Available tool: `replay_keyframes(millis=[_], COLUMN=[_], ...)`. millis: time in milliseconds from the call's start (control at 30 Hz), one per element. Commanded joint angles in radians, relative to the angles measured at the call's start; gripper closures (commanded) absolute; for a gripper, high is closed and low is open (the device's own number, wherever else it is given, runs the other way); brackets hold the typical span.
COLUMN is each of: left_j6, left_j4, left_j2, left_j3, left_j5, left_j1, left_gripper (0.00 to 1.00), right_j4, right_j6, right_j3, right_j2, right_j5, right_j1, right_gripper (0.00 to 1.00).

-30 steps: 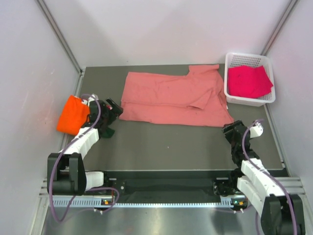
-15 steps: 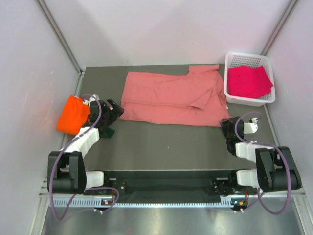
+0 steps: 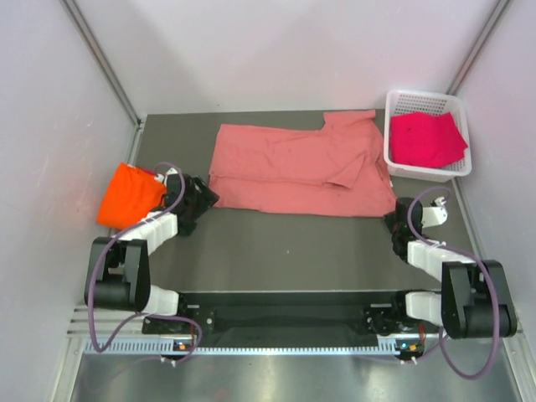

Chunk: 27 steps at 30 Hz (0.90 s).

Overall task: Fold and stack the t-shirts
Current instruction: Fold the tshirt

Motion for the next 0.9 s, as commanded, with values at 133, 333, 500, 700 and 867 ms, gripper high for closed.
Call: replay_keyframes(millis=[133, 333, 500, 700, 867], left_j6=[0.001, -0.023, -0.034, -0.033, -0.011], left_j4=[0.115, 0.089, 0.057, 0.051, 0.02], left_j2=[0.073, 0.136, 0.2, 0.248, 0.248], left_j3=[0.006, 0.046, 0.083, 0.113, 0.139], left_j5=[-0.016, -0.074, -0.123, -0.122, -0.136], left_j1=[-0.042, -0.045, -0.045, -0.043, -0.043], left_gripper=[0.44, 0.46, 0.48, 0.76, 1.0], right_j4=[0.009, 0.064, 0.08, 0.063, 0.037], right_j6=[-0.079, -0.076, -0.073, -0.088, -0.105], right_j3=[-0.014, -0.022, -0.034, -0.03, -0.016], right_j2=[-0.063, -0.019, -0.023, -0.06, -0.075], right_j5=[0.005, -0.054, -0.064, -0.038, -0.021], right_j1=[-0.016, -0.019, -0.02, -0.019, -0.019], right_gripper=[1.0, 1.0, 1.0, 1.0, 1.0])
